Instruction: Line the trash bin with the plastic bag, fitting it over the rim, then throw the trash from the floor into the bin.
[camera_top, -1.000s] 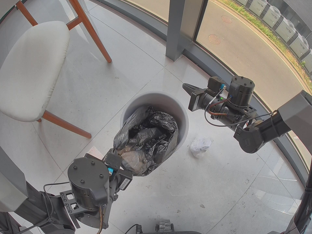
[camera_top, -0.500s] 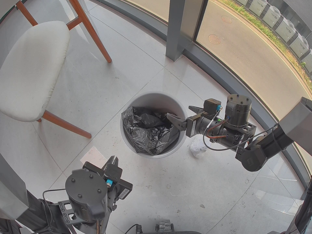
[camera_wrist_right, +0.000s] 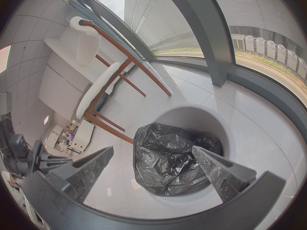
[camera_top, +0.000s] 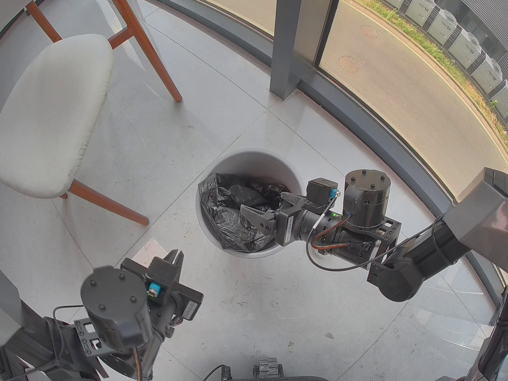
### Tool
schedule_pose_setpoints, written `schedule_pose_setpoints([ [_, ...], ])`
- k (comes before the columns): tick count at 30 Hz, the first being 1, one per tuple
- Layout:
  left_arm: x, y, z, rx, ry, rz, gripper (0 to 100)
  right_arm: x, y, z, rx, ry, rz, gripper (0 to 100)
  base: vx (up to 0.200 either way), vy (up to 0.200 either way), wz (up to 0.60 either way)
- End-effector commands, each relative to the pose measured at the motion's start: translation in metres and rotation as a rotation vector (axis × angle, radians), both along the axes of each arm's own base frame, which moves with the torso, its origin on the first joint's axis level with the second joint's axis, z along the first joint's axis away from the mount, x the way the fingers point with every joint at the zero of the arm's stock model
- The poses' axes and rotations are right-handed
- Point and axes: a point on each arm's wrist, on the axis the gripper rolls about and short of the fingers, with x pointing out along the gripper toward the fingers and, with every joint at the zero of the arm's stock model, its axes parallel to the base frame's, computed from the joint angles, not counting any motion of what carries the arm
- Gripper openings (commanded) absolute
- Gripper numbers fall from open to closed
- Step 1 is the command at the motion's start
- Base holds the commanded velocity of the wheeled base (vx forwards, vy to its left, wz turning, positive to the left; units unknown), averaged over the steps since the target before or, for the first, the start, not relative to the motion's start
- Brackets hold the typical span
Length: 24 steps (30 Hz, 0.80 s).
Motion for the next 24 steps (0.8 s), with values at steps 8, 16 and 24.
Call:
schedule_pose_setpoints([
  [8, -0.007, 0.035, 0.085, -0.190, 0.246, 0.020, 0, 0.022, -0.068, 0.036, 0.063, -0.050, -0.194, 100, 0.000, 0.000, 0.00],
  [16, 0.035, 0.044, 0.123, -0.605, 0.512, 0.013, 0, 0.004, -0.092, 0.057, 0.112, -0.066, -0.237, 100, 0.000, 0.000, 0.00],
  [24, 0.075, 0.035, 0.096, -0.777, 0.623, 0.110, 0, 0.001, -0.110, 0.067, 0.122, -0.087, -0.281, 100, 0.000, 0.000, 0.00],
])
